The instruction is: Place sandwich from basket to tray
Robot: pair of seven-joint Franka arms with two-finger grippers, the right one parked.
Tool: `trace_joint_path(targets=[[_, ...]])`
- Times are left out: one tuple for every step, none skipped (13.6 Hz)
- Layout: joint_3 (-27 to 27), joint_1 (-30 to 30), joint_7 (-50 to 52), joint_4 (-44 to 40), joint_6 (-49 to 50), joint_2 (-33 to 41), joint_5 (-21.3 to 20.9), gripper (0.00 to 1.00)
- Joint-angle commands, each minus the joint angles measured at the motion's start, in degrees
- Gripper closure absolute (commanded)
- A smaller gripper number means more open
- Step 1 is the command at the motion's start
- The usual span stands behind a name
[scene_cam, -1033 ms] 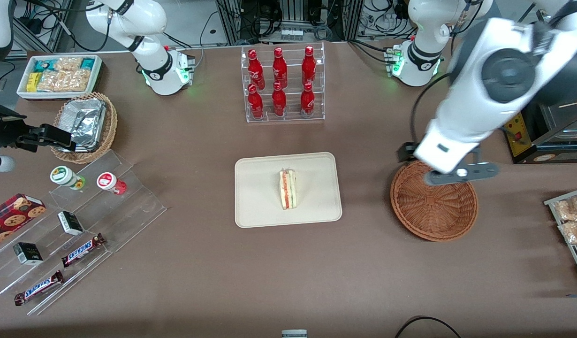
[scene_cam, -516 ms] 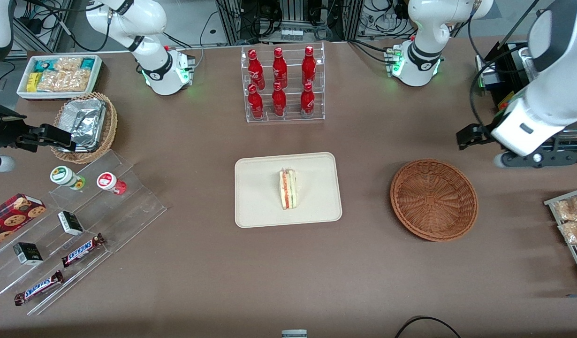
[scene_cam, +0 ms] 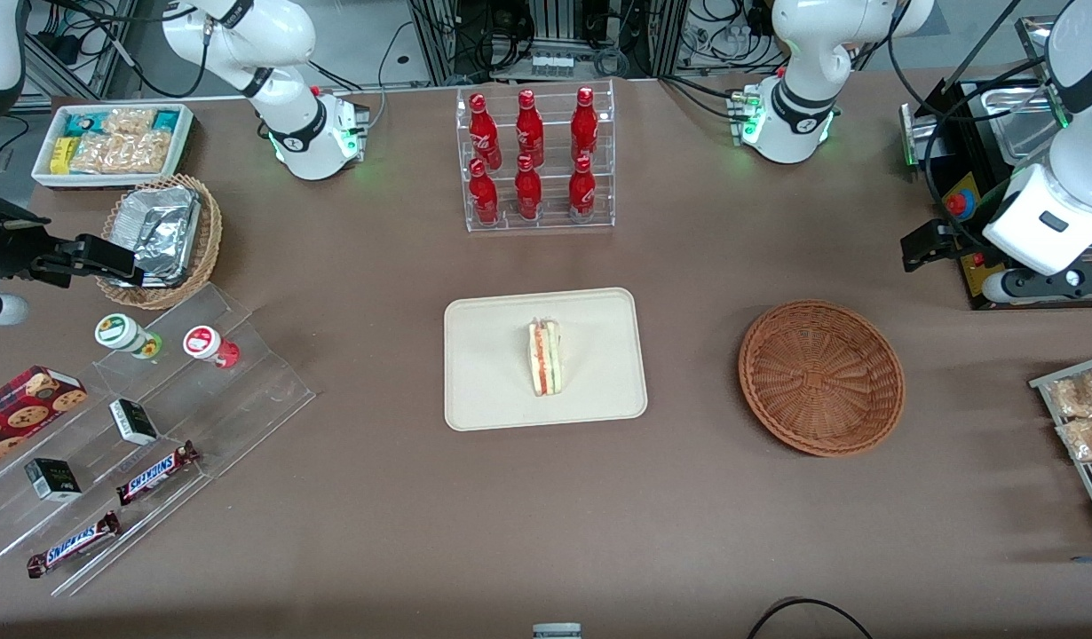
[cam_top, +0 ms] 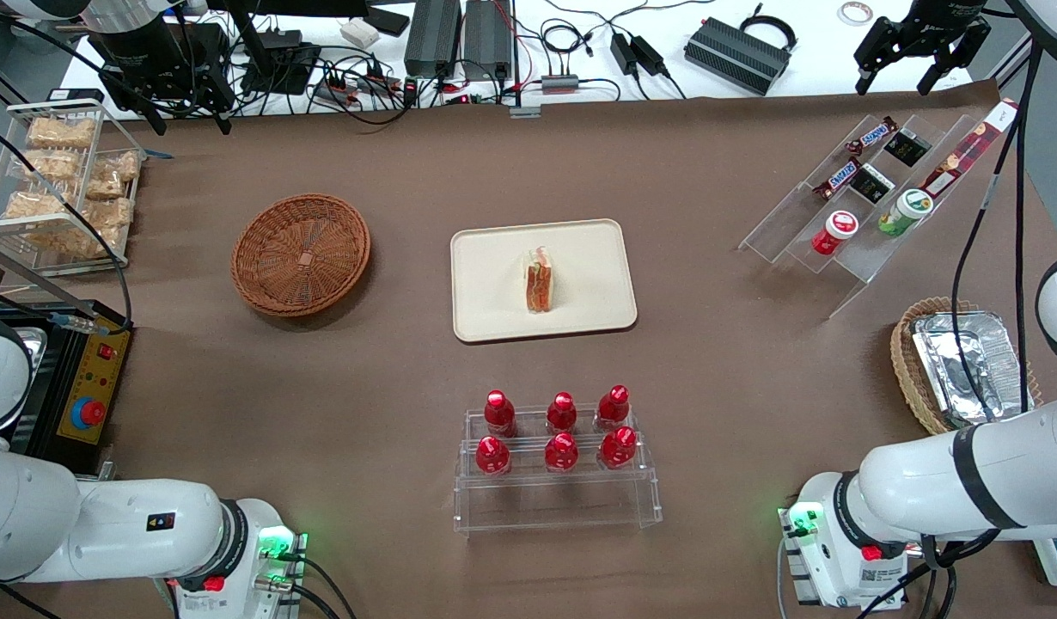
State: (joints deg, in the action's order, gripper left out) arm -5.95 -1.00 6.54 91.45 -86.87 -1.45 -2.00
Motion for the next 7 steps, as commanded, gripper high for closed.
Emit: trace_joint_path(targets=[[2.0, 0.9, -1.0, -2.8, 0.2, -1.6, 0.7, 0.0], [2.3, 0.8, -1.0, -3.1, 0.1, -1.7, 0.7, 0.0], [3.1, 0.8, -1.0, -3.2, 0.1, -1.6, 0.8, 0.0], [3.5, 0.9, -0.9, -3.9, 0.2, -1.5, 0.9, 0.0], [3.6, 0.9, -1.5, -5.1, 0.8, -1.6, 0.9, 0.0], [3.6, 0.9, -4.0, -5.5, 1.9, -1.6, 0.4, 0.0], [3.6, 0.9, -5.7, -5.5, 1.9, -1.6, 0.4, 0.0]])
